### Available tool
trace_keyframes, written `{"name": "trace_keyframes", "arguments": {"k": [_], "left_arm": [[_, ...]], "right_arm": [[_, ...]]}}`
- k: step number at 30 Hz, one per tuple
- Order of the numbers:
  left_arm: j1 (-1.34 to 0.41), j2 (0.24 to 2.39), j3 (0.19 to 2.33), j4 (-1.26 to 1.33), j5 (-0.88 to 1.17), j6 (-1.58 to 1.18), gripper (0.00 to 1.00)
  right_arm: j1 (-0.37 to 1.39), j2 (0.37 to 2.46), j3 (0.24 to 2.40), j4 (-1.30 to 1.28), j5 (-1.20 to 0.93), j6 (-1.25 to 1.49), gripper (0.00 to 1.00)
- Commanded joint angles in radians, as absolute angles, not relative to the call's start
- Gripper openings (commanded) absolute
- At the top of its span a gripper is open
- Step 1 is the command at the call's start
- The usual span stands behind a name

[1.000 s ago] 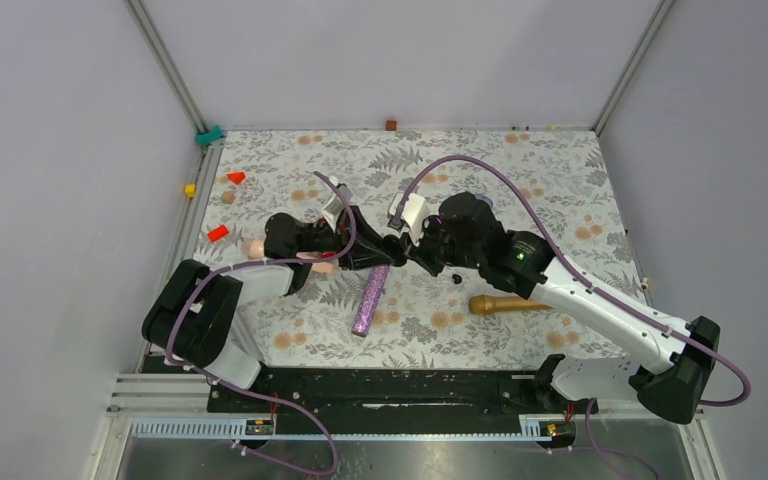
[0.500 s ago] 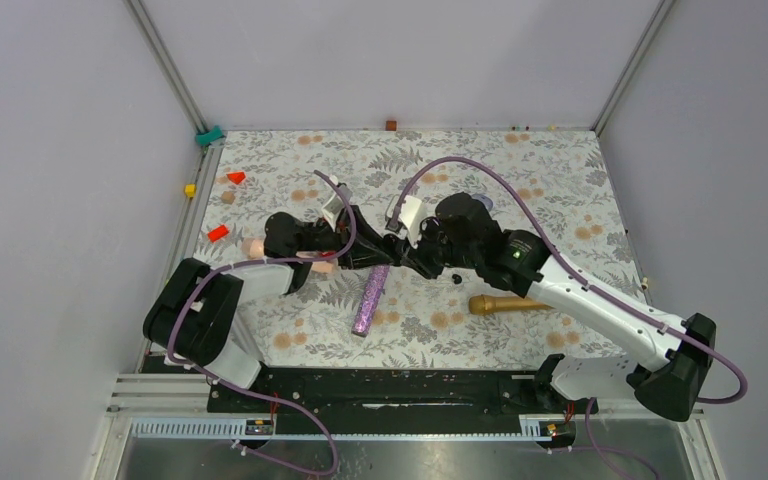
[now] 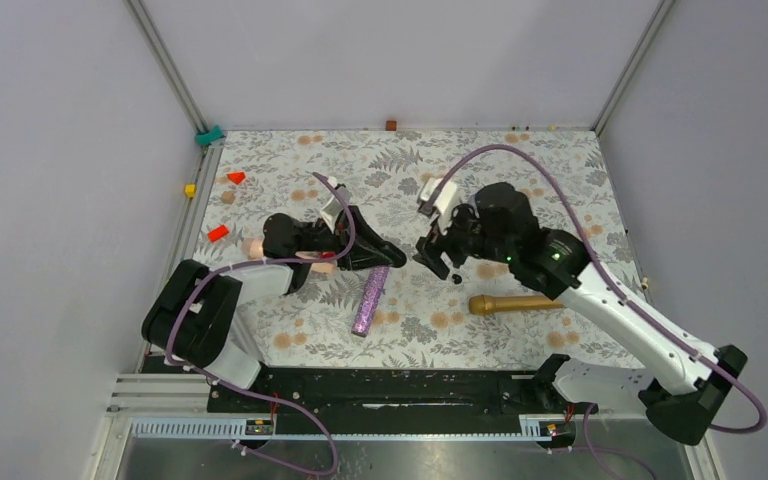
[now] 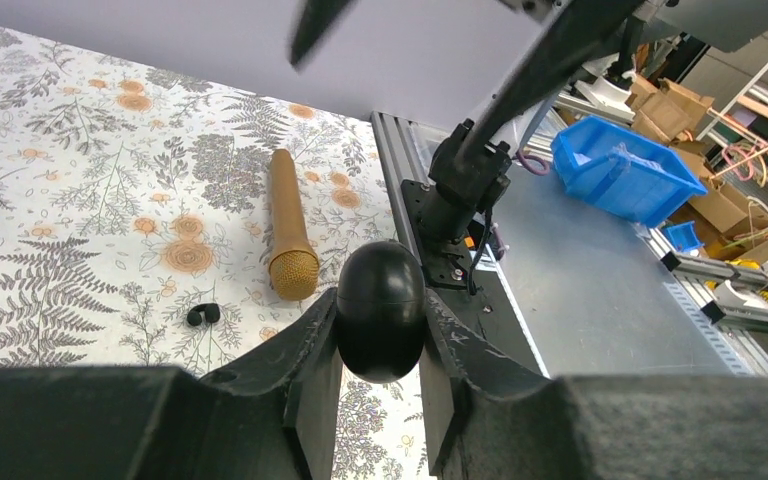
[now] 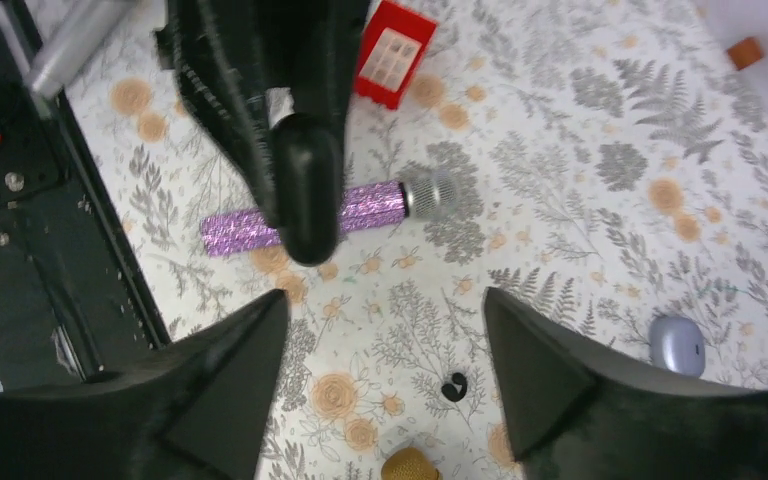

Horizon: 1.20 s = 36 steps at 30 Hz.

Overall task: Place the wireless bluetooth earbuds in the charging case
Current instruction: Place the earbud in the charging case.

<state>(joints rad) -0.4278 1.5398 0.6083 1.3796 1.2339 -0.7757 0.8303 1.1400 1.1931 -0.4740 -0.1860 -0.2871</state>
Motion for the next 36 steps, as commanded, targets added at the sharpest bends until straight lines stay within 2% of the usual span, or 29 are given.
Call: {"name": "trace_keyframes", "arguments": {"k": [1,3,5,10,17,28,36], "left_arm": [[-0.426,1.474,0.635,1.454,1.289,-0.739,0.31],[-0.426,1.462,0.635,1.454,1.294,-0.735,0.31],[-0.425,1.454,0.639,1.454,1.301,-0.736,0.31],[-0.425,1.432,0.666,1.452,1.365,-0.761,0.30],[-0.434,1.467,0.661,1.448,1.359,-0.779,0.28],[-0.486,1.518,0.686,1.451,1.358,-0.807,0.26],[-0.486,1.484,0.674,1.451,1.387,-0.791,0.26]], "right_arm": [[0.736,1.045,1.206,-0.448,-0.242,-0.301,0.85],[0.687,1.013,1.166,-0.413,-0.251,-0.318,0.96],[0.670,0.998,1.135,-0.400,-0.285,-0.337,0.99],[0.668,1.025,1.094,-0.417,-0.509,-0.399,1.00],[0.670,1.158,1.115,-0.305,-0.679,-0.213,1.00],[0.699,1.198,1.078,-0.229,-0.585,-0.172,0.99],[0.697,1.139,1.057,-0.232,-0.331,-0.264,0.99]]}}
